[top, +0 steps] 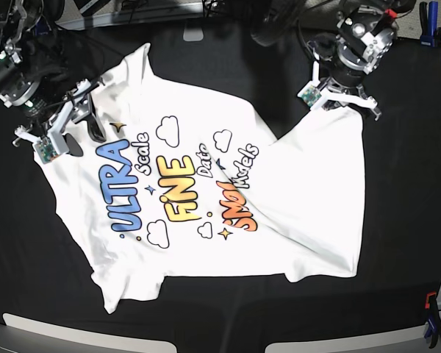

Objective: Layout the t-shirt on the table in an organized manner, then fold the t-shirt properly
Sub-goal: 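Grasp the shoulder edge with the right gripper and pull it outward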

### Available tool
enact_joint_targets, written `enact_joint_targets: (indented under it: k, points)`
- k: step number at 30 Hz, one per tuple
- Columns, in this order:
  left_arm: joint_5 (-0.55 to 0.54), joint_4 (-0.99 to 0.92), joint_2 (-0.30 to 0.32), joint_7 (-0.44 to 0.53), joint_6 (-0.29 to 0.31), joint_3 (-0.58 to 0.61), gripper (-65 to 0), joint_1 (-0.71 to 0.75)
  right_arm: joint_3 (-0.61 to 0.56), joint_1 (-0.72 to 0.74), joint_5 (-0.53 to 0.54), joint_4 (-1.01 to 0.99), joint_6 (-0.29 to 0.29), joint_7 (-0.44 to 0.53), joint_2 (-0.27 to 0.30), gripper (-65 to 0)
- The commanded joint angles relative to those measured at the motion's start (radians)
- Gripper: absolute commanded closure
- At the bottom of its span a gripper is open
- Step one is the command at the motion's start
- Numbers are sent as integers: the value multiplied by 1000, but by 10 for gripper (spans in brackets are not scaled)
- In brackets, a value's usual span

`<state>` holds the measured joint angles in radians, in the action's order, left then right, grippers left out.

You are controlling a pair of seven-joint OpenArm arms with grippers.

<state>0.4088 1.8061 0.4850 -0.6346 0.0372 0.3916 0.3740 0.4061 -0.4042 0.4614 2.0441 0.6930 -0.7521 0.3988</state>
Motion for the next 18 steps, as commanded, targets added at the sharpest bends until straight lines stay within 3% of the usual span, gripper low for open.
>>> enact_joint_targets:
  k: [1, 5, 10, 13, 18]
  points:
    - [10, 20, 8, -4, -8, -4, 0, 0, 6, 11, 28, 20, 5, 44, 13, -290]
    - [9, 49, 8, -4, -8, -4, 0, 0, 6, 84, 33, 19, 5, 20, 10, -290]
    - [9, 91, 8, -4, -8, -4, 0, 0, 5, 220, 79, -19, 5, -201, 18, -290]
    - [9, 105, 8, -4, -8, -4, 0, 0, -13, 240, 177, -63, 5, -319, 50, -288]
    - [9, 105, 8, -5, -8, -4, 0, 1, -157, 241, 200, -139, 5, -423, 141, -288]
